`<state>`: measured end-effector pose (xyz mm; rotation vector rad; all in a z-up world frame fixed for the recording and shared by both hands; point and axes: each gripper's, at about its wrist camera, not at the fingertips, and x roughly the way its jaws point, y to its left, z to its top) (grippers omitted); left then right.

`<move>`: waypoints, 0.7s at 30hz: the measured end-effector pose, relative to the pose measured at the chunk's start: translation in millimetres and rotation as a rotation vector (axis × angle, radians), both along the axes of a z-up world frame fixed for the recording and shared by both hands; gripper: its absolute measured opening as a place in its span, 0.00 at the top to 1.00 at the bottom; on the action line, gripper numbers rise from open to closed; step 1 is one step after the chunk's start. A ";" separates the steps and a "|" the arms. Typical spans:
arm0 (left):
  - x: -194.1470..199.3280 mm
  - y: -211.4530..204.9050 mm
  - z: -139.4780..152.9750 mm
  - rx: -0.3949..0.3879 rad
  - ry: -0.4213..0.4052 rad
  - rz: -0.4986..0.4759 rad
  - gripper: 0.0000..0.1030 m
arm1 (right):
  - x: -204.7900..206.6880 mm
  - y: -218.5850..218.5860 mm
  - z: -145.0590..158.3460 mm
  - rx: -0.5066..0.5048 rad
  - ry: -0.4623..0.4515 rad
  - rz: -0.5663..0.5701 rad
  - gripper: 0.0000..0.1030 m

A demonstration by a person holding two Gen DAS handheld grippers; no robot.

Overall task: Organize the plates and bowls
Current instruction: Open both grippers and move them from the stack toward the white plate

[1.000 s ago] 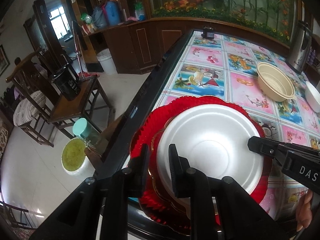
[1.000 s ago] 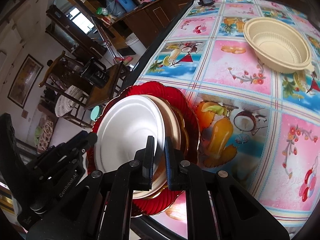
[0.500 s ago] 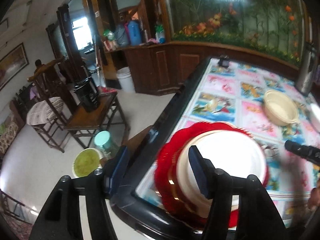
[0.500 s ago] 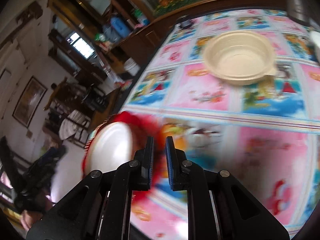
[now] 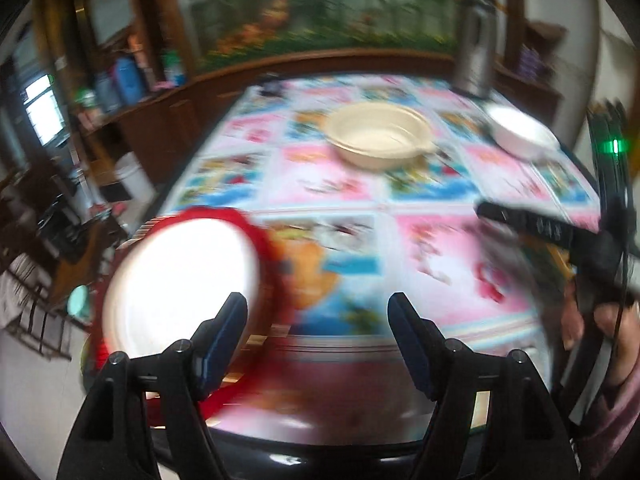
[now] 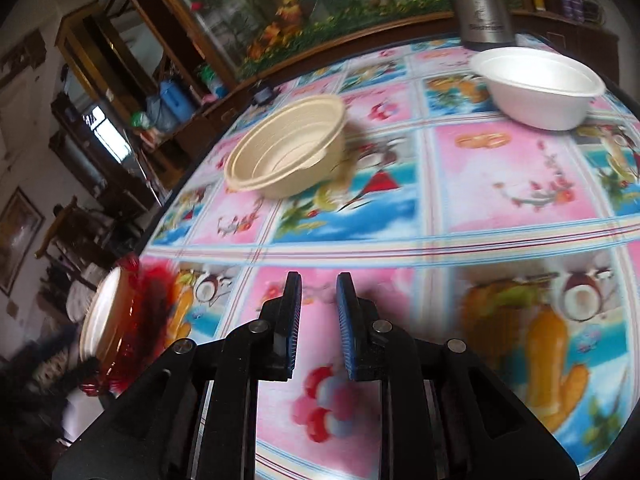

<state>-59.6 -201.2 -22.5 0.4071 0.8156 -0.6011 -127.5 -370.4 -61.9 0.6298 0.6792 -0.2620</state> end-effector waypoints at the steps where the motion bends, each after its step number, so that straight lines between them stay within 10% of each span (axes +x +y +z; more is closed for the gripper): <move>1: -3.8 -9.8 -4.0 0.014 0.008 -0.019 0.29 | -5.0 -5.5 -0.1 0.012 -0.007 -0.014 0.83; 21: -62.3 -91.9 -34.2 0.111 0.094 -0.194 0.29 | -28.9 -43.1 -33.1 0.335 -0.035 -0.094 0.83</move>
